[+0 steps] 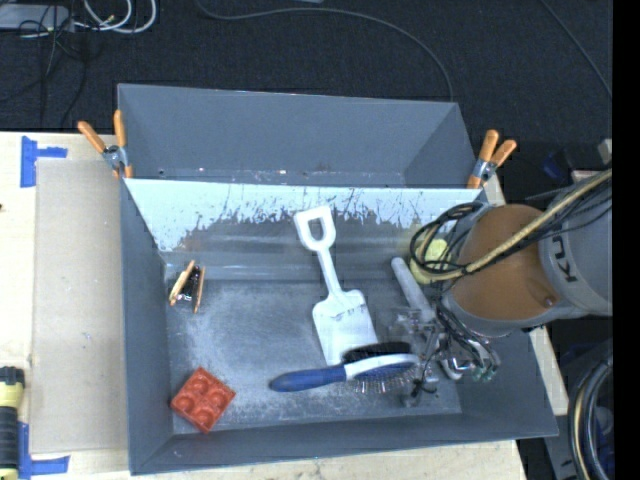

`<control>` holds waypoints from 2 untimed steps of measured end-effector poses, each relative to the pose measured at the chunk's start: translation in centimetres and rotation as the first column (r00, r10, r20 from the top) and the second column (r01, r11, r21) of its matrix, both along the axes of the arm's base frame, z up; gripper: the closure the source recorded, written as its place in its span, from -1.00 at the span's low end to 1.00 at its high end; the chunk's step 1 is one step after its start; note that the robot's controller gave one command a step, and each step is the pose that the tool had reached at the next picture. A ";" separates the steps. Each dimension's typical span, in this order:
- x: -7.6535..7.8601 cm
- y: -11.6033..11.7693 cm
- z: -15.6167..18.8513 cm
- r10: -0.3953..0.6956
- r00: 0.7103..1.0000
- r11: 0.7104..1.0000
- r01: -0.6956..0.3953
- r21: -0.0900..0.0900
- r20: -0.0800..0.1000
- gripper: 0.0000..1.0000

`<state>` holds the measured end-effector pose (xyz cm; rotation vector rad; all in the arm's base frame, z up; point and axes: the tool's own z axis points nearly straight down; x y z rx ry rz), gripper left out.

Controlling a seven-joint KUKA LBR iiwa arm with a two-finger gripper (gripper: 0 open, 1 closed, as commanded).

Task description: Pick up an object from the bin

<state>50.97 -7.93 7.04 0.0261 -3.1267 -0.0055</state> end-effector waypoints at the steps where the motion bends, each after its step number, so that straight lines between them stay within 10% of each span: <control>1: -1.4 2.4 3.0 0.025 1.000 1.000 -0.025 0.000 0.005 -1.00; 2: -1.0 2.2 0.6 0.200 0.980 0.980 -0.200 0.004 -0.001 -1.00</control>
Offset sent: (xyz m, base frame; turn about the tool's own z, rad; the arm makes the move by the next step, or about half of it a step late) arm -0.0089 0.0209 -0.0004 -0.2216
